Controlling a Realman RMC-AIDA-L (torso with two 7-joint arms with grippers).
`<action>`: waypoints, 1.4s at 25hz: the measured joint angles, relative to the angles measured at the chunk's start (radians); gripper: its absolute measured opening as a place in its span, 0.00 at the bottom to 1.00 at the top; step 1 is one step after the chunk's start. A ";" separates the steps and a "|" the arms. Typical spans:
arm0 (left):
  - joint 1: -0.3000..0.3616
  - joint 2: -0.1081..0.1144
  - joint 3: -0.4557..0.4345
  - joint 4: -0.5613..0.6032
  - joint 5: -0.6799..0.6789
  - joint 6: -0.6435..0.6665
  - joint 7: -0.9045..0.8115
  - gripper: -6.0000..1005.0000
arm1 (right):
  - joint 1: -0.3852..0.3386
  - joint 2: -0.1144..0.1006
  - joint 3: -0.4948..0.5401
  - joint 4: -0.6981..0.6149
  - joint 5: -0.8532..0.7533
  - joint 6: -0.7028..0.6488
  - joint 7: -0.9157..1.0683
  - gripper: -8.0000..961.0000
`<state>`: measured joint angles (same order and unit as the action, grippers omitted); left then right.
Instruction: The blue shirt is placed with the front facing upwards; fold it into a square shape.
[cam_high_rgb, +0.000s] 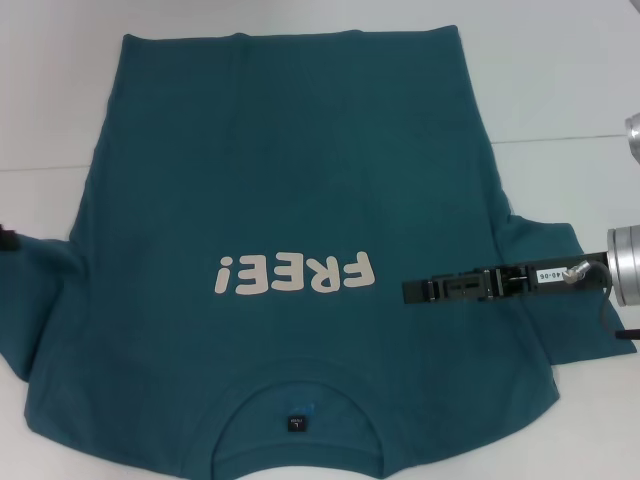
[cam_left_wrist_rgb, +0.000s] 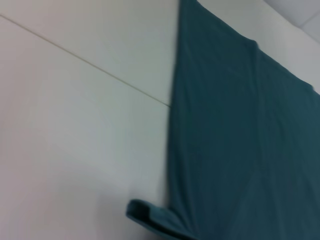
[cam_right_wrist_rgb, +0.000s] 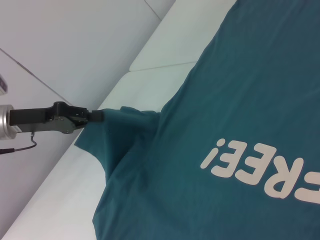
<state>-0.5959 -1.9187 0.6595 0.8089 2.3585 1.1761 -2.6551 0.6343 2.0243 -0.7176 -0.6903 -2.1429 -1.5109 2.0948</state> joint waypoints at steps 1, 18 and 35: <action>0.002 0.005 -0.002 0.001 0.006 -0.004 -0.003 0.04 | 0.000 0.000 0.000 0.000 0.000 0.000 0.000 0.96; -0.066 0.029 -0.029 0.030 0.147 -0.007 -0.009 0.04 | 0.002 0.003 -0.002 0.001 0.000 0.000 -0.003 0.95; -0.016 0.026 -0.142 -0.044 0.129 -0.086 0.082 0.22 | 0.007 0.002 -0.003 0.002 0.000 0.000 -0.006 0.95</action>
<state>-0.6120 -1.8926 0.5175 0.7650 2.4876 1.0901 -2.5730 0.6412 2.0263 -0.7209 -0.6887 -2.1432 -1.5110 2.0891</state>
